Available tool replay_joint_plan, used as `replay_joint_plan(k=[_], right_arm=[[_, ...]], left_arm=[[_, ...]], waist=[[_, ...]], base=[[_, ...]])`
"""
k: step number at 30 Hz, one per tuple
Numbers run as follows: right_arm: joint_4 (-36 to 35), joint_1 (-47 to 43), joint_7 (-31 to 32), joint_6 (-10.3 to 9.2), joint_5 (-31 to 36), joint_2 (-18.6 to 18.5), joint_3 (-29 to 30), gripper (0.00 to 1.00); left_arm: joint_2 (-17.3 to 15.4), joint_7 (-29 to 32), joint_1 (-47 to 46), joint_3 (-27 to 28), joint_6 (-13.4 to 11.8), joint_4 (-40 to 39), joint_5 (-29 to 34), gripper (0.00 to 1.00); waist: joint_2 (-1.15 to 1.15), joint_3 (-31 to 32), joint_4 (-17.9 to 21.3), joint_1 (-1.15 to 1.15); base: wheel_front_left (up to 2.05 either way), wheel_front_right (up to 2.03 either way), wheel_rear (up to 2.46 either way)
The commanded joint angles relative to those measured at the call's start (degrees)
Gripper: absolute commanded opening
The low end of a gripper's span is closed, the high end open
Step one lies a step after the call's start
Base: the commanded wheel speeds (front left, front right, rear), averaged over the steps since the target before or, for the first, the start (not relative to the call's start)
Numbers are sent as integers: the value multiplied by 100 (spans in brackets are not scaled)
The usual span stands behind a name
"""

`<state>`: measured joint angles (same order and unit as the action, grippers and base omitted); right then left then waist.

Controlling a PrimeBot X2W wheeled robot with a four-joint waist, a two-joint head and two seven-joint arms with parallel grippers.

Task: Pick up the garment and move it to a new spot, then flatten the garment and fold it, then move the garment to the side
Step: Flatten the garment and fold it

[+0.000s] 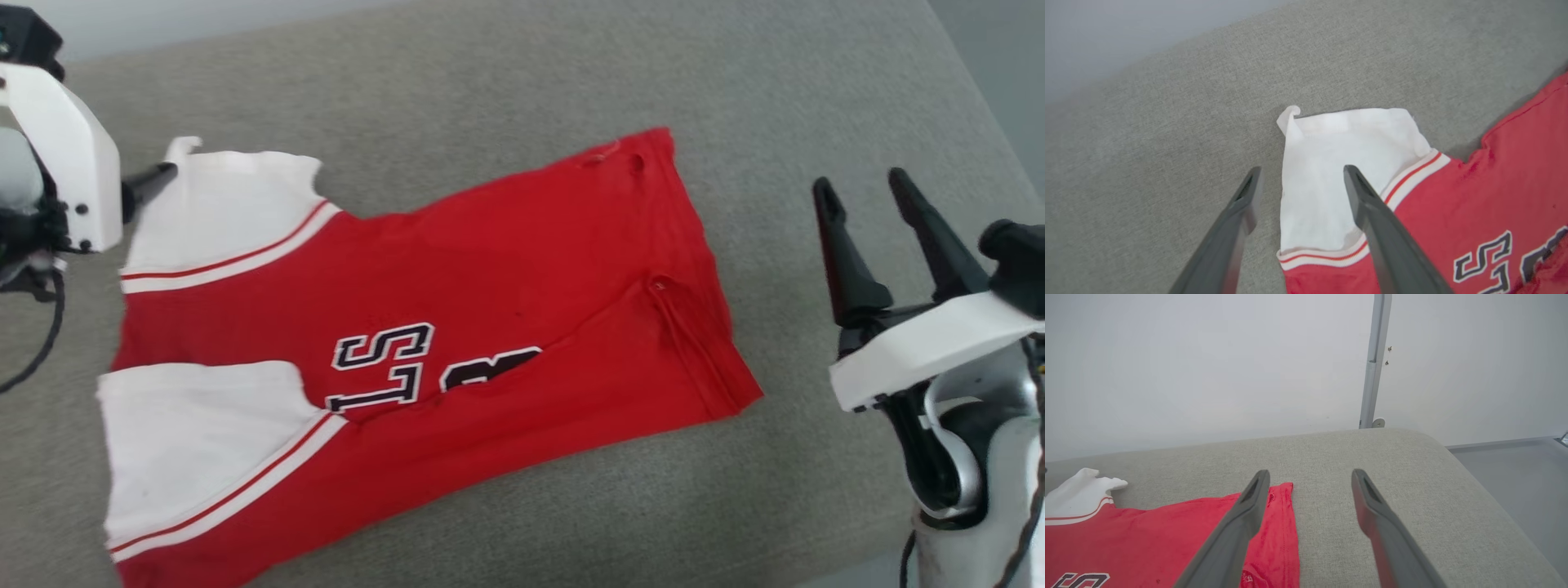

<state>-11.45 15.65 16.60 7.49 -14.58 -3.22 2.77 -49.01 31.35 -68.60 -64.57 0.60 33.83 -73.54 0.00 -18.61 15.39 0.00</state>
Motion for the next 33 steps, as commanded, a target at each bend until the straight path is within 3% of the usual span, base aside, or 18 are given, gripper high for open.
replay_joint_plan(k=[1,8,14,15,16,23,32,33], right_arm=[[27,58,-67,0,-12,34,-38,100],[261,159,-121,0,-309,38,-355,100],[364,348,35,0,-321,36,-604,100],[383,391,67,0,-300,34,-613,100],[426,457,114,0,-304,34,-624,100],[1124,1429,724,0,-163,-3,-903,100],[3411,3360,1809,-1,-208,-174,-1089,100],[3411,3360,1809,-1,-208,-174,-1089,100]], left_arm=[[15,33,-90,11,49,105,70,100],[232,100,-426,-183,237,927,392,100],[460,350,-459,-415,201,1686,591,100],[518,416,-414,-427,206,1802,552,76],[570,468,-394,-421,182,1930,512,0],[898,550,-606,-474,276,2388,578,0],[1398,337,-941,-452,490,2709,612,0],[1398,337,-941,-452,490,2709,612,0]], waist=[[0,-189,195,0],[0,-486,484,0],[0,-724,585,0],[0,-758,579,0],[0,-792,571,0],[0,-935,440,0],[0,-1067,64,0],[0,-1067,64,0]], base=[[0,0,0],[0,0,0],[0,0,0],[0,0,0],[0,0,0],[0,0,0],[0,0,0],[0,0,0]])
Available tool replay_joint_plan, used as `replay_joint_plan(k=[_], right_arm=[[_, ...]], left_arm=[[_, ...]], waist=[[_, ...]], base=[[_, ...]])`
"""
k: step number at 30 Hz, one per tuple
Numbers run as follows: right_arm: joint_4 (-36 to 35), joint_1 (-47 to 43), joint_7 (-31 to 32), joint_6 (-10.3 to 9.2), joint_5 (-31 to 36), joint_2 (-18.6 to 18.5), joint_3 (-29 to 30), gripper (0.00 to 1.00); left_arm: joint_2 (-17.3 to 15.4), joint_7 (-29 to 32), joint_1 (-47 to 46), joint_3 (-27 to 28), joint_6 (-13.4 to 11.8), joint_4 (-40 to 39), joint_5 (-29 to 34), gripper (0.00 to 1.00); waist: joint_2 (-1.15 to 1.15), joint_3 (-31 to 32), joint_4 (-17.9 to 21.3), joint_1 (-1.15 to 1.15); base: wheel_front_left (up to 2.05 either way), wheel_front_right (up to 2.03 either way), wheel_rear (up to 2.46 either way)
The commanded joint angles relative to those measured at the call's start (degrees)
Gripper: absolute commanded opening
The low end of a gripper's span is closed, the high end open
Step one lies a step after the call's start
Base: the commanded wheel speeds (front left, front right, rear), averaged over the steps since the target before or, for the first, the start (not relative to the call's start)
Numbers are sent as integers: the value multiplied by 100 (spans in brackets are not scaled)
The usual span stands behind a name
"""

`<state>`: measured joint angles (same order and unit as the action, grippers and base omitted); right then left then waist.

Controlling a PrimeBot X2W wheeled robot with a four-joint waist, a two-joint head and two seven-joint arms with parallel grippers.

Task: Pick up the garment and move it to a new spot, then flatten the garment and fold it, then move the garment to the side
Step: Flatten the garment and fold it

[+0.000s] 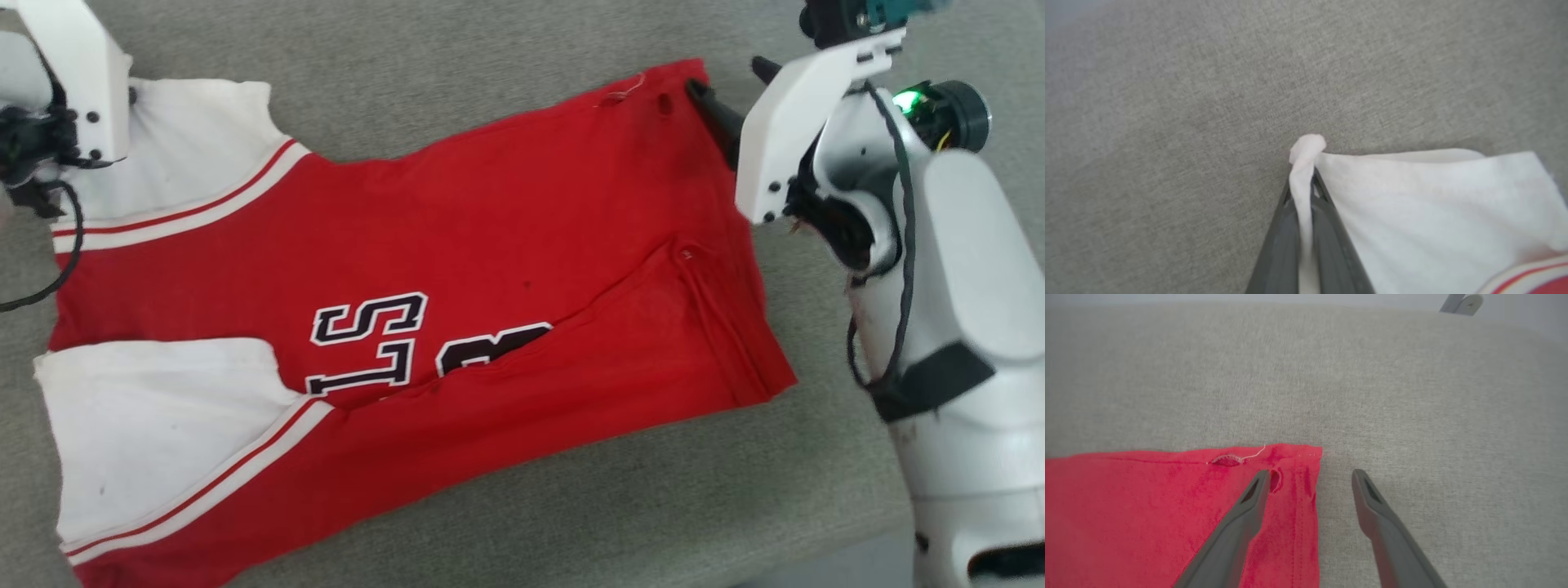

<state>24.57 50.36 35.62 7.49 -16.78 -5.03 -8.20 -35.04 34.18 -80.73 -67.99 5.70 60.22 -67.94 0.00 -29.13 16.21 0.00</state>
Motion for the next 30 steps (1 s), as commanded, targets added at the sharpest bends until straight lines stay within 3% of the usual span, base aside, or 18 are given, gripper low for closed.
replay_joint_plan(k=[1,10,11,12,22,30], right_arm=[[243,175,143,0,58,-46,-50,100],[1576,834,849,-1,-115,-95,-519,100],[1713,851,970,0,-151,-110,-670,92],[1806,863,998,0,-192,-142,-756,0],[2005,940,441,-3,-555,-742,-1151,0],[1668,507,-129,-2,-746,-1198,-1138,0]], left_arm=[[74,24,229,-96,0,135,32,0],[278,-130,157,-88,84,379,-2,0],[304,-150,158,-88,83,410,-5,0],[329,-200,152,-89,88,434,0,0],[598,-348,-17,-39,161,392,-98,0],[513,56,149,-76,171,-325,-380,0]], waist=[[0,-26,-91,0],[0,-70,-298,0],[0,-65,-321,0],[0,-55,-349,0],[0,342,-745,0],[0,819,-1123,0]], base=[[0,0,0],[0,0,0],[0,0,0],[0,0,0],[0,0,0],[0,0,0]])
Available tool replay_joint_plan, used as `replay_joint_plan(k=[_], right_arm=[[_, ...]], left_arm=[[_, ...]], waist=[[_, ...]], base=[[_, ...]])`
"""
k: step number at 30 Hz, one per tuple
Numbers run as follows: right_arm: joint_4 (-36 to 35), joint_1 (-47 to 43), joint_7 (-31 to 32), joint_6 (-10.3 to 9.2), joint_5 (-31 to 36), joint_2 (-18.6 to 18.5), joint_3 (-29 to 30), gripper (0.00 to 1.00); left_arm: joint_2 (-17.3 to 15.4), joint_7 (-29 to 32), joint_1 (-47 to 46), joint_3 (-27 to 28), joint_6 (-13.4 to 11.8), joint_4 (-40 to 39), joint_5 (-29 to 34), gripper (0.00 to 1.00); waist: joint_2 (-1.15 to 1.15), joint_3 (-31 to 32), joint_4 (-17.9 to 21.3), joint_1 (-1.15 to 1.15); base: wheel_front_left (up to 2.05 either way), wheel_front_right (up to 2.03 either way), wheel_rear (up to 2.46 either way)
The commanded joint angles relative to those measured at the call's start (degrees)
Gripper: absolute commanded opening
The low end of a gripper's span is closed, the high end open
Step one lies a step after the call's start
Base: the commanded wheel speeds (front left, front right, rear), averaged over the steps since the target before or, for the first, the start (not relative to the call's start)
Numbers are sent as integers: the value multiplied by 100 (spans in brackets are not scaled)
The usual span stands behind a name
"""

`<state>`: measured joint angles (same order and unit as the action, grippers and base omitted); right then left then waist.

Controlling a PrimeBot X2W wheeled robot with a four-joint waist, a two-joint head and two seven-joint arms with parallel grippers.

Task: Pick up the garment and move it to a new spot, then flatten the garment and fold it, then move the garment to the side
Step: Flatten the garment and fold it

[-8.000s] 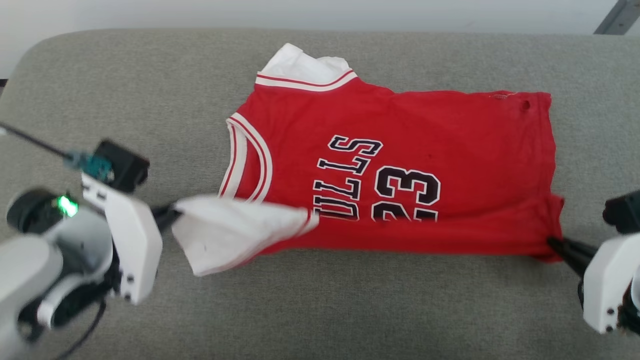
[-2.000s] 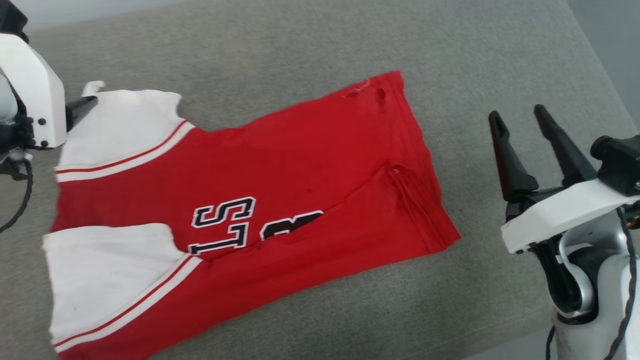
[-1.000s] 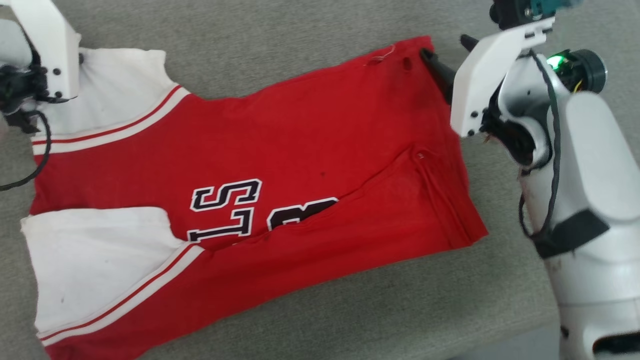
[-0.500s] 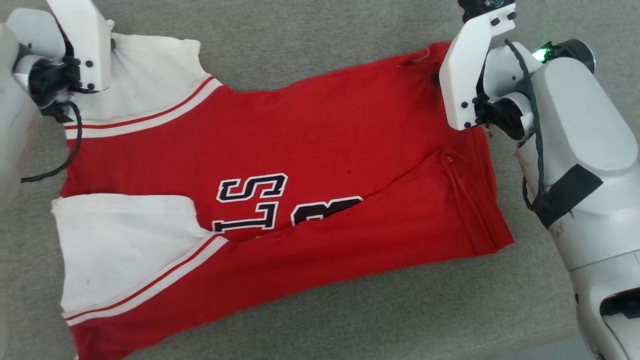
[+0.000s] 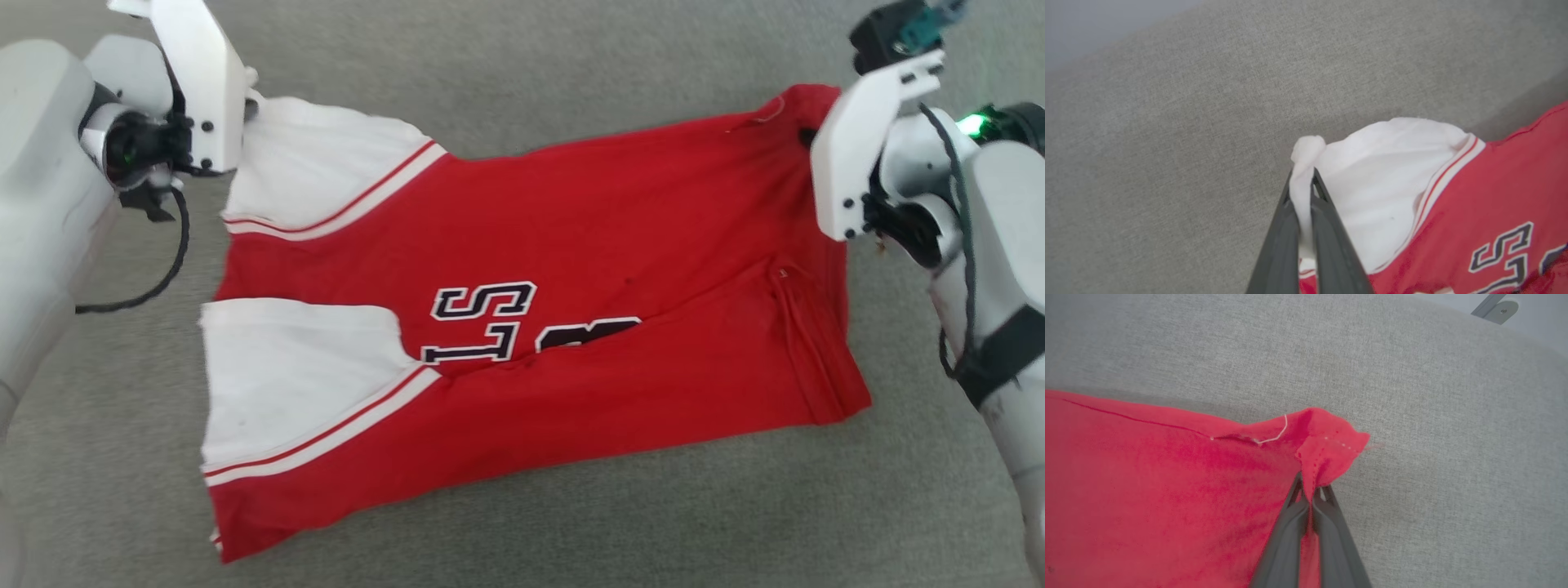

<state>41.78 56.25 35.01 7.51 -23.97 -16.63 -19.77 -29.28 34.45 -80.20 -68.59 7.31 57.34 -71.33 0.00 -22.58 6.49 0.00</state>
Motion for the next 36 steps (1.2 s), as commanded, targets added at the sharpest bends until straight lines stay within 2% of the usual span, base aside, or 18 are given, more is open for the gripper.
replay_joint_plan(k=[1,7,11,15,19,20,25,28,31,32,33,34,35,36], right_arm=[[-134,-164,-120,-4,-38,-82,14,0],[-797,-790,-316,-4,-68,-452,21,0],[-1427,-1334,-265,-4,-160,-660,114,0],[-2113,-1963,-70,-3,-210,-796,347,0],[-2815,-2653,332,-3,-307,-894,557,0],[-2815,-2653,332,-3,-307,-894,557,0],[-3550,-3483,887,-3,-461,-991,875,0],[-3695,-3828,1069,-3,-438,-890,1090,0],[-3636,-3972,1204,-3,-368,-752,1203,0],[-3588,-3991,1223,-3,-366,-674,1226,19],[-3544,-3991,1207,-3,-324,-623,1251,41],[-3477,-3990,1216,-3,-283,-585,1267,100],[-3439,-3997,1266,-3,-276,-547,1262,100],[-3428,-4001,1284,-3,-270,-521,1264,100]], left_arm=[[-96,85,135,-33,10,-162,-68,0],[-350,307,379,-89,11,-863,-205,0],[-595,489,615,-136,-159,-1437,-215,0],[-918,652,923,-170,-478,-2216,-277,0],[-1328,796,1389,-197,-999,-3224,-446,0],[-1328,796,1389,-197,-999,-3224,-446,0],[-1862,814,2046,-237,-1715,-4563,-632,0],[-2062,718,2386,-253,-1980,-5024,-722,0],[-2058,562,2722,-268,-2092,-5087,-847,0],[-2022,461,2798,-250,-2095,-5034,-879,19],[-1990,380,2887,-225,-2103,-4957,-944,33],[-1952,324,2971,-235,-2070,-4866,-942,47],[-1916,263,3034,-240,-2029,-4790,-944,84],[-1873,194,3080,-210,-2012,-4692,-986,100]], waist=[[0,220,-191,0],[0,528,-433,0],[0,691,-554,0],[0,826,-642,0],[0,942,-695,0],[0,942,-695,0],[0,985,-711,0],[0,976,-704,0],[0,978,-678,0],[0,987,-670,0],[0,993,-664,0],[0,1007,-662,0],[0,1022,-662,0],[0,1038,-665,0]], base=[[0,0,0],[0,0,0],[0,0,0],[0,0,0],[0,0,0],[0,0,0],[0,0,0],[0,0,0],[0,0,0],[0,0,0],[0,0,0],[0,0,0],[0,0,0],[0,0,0]])
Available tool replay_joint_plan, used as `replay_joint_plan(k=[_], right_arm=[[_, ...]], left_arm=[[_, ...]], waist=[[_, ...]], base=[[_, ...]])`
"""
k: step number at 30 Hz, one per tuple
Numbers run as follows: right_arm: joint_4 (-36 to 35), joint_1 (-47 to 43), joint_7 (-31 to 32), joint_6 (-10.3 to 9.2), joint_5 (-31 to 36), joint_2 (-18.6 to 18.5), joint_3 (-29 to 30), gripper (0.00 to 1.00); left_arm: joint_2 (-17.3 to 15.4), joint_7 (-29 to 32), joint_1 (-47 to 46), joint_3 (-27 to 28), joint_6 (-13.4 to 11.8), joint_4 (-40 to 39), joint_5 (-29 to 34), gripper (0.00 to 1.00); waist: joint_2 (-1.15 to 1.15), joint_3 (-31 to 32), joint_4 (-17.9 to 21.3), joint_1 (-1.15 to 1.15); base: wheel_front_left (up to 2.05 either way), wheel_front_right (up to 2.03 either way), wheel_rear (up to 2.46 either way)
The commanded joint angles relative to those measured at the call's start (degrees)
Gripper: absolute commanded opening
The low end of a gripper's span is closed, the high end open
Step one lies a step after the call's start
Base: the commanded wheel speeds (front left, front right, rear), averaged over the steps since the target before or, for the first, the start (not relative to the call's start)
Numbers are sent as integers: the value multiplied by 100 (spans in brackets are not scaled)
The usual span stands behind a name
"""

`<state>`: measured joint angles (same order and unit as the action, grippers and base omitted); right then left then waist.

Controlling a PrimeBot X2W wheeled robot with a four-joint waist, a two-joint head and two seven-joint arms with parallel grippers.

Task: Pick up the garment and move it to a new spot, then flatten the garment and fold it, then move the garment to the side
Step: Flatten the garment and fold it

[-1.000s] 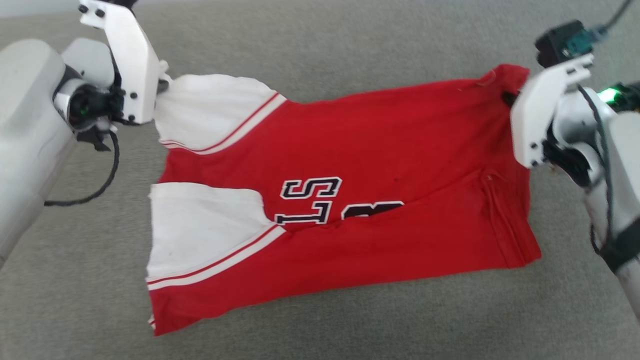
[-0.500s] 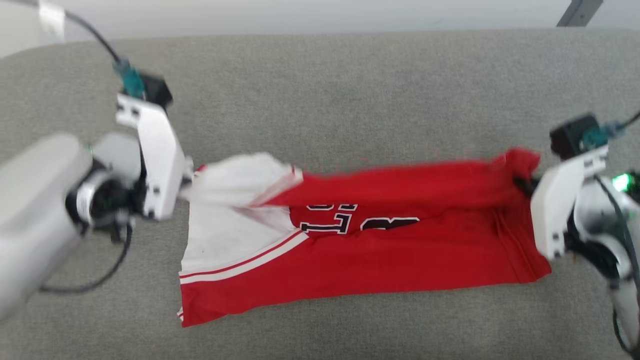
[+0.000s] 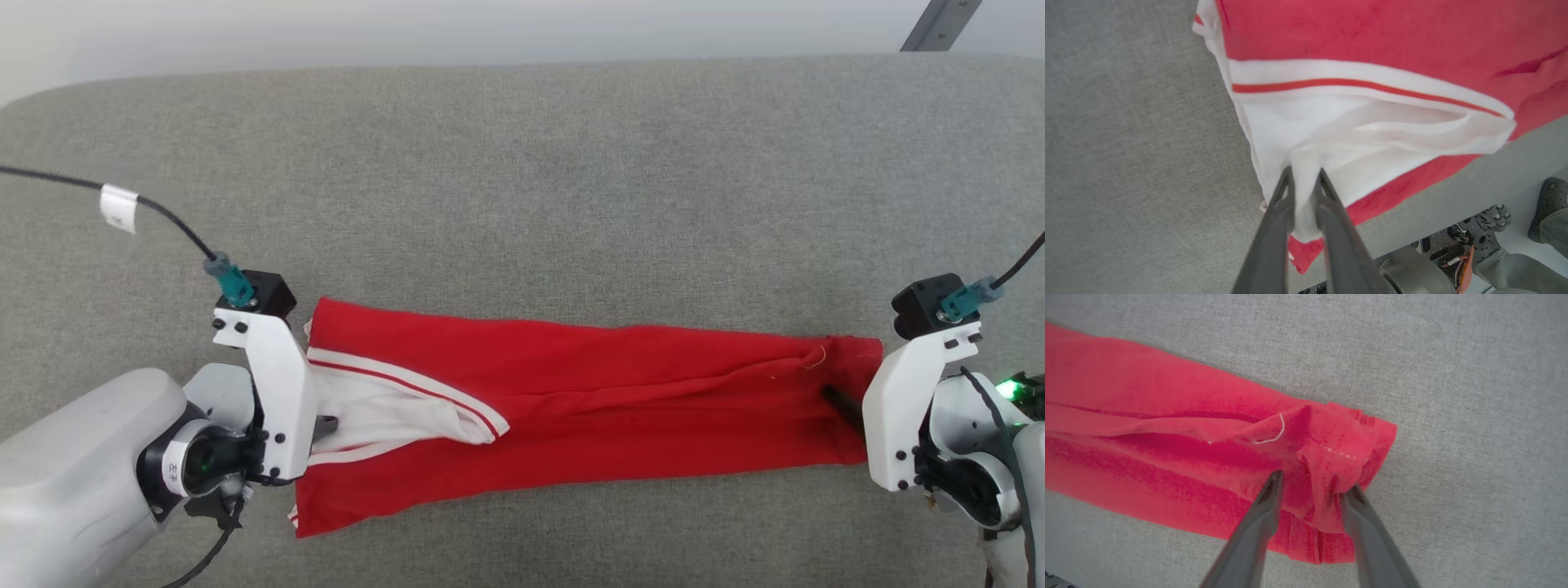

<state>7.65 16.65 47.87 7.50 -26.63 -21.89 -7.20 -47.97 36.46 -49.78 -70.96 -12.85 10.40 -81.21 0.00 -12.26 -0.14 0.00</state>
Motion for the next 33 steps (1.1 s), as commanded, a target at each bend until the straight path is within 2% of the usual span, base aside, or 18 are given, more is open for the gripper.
replay_joint_plan(k=[1,8,12,15,23,27,33], right_arm=[[-14,-50,11,-2,4,27,15,100],[-383,-253,360,-2,-144,27,310,100],[-603,-330,400,-2,-1,94,694,100],[-578,-335,418,-2,92,162,887,100],[97,-177,363,-2,231,274,1089,100],[567,-42,187,-2,188,298,995,100],[1356,120,0,-2,82,281,776,100]], left_arm=[[31,-86,73,50,43,73,-3,100],[-3,-924,241,292,342,186,115,100],[-91,-1697,349,505,477,70,279,100],[-160,-2344,442,656,485,-10,484,100],[-208,-4015,872,970,403,-172,917,100],[-234,-4542,1082,1075,351,-211,986,100],[-199,-4989,1336,1258,238,-183,1037,100]], waist=[[0,27,-2,0],[0,157,-4,0],[0,180,-18,0],[0,169,-59,0],[0,83,-321,0],[0,35,-466,0],[0,-2,-632,0]], base=[[0,0,0],[0,0,0],[0,0,0],[0,0,0],[0,0,0],[0,0,0],[0,0,0]])
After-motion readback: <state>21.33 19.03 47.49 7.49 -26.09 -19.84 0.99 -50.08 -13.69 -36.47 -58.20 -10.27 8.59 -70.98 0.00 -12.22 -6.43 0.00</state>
